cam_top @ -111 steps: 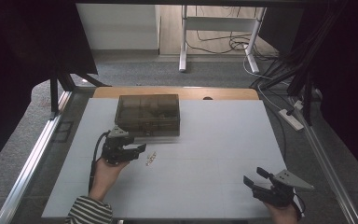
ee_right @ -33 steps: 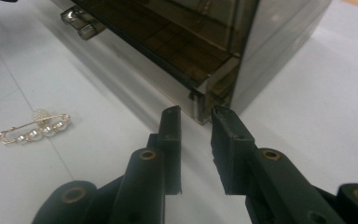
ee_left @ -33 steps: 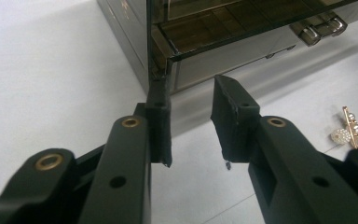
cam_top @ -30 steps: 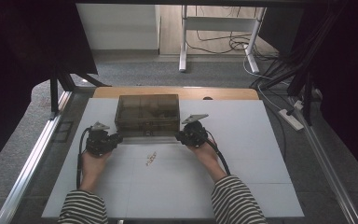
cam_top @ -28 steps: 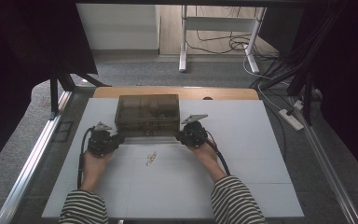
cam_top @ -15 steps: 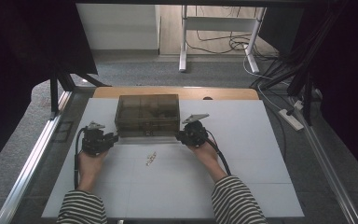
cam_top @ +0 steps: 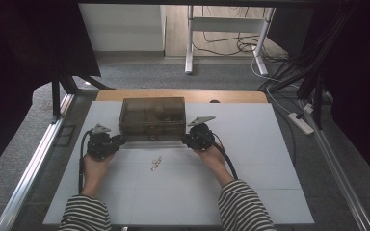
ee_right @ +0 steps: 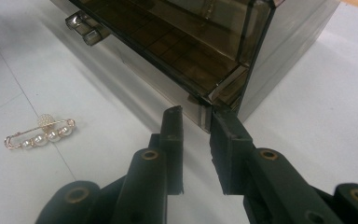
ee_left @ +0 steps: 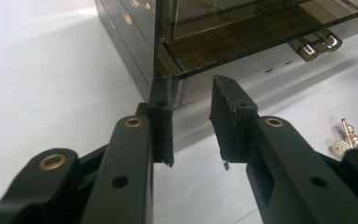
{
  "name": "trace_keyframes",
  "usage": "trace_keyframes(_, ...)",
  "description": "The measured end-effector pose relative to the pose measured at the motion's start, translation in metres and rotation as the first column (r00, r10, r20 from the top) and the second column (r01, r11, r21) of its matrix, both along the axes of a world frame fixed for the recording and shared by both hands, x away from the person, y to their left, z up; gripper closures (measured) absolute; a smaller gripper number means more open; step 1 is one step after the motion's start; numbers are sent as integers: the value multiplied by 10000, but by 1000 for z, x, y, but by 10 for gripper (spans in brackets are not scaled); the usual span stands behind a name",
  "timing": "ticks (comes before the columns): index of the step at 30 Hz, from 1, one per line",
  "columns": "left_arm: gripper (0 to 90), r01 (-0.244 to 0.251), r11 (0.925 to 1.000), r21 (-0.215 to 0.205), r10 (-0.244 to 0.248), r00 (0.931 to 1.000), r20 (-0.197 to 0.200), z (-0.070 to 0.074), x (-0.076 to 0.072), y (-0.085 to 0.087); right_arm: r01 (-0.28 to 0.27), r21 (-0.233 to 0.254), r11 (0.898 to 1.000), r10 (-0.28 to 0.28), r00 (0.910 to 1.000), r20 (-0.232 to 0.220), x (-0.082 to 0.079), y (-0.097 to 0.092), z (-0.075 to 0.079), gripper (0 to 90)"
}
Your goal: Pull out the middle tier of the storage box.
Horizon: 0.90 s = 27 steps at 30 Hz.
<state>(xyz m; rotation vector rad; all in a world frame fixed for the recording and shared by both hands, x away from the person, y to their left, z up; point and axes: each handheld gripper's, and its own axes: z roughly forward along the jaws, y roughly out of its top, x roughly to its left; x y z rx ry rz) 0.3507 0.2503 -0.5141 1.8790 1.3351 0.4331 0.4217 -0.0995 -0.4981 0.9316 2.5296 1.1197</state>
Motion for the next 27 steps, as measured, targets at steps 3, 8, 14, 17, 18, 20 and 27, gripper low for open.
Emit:
trace_keyframes(3, 703, 5, 10000, 27, -5, 10000, -12, 0, 0, 0, 4, 55, 10000, -4, 10000, -28, 0, 0, -1, 747)
trace_keyframes(8, 711, 116, 9999, -54, -117, 9998, -173, 0, 0, 1, -11, 46, 10000, 12, 9999, -127, -2, -1, 0, 750)
trace_keyframes(14, 710, 168, 9998, 70, -166, 9993, -329, 2, -4, -1, -37, 127, 9999, 39, 9998, -195, -3, -2, 0, 752)
trace_keyframes(17, 711, 163, 9998, 114, -158, 9991, -403, 3, -7, -2, -43, 201, 9998, 47, 9998, -198, -6, -4, -1, 752)
trace_keyframes(18, 711, 166, 9998, 127, -160, 9990, -417, 3, -8, -2, -58, 255, 9997, 62, 9998, -190, -7, -4, -1, 752)
trace_keyframes(20, 710, 159, 9998, 144, -153, 9989, -449, 3, -11, -2, -108, 281, 9995, 114, 9997, -213, -10, -5, -1, 752)
trace_keyframes(27, 709, 96, 9998, 183, -86, 9985, -545, 4, -20, -4, -227, 366, 9991, 235, 9995, -232, -19, -7, -2, 752)
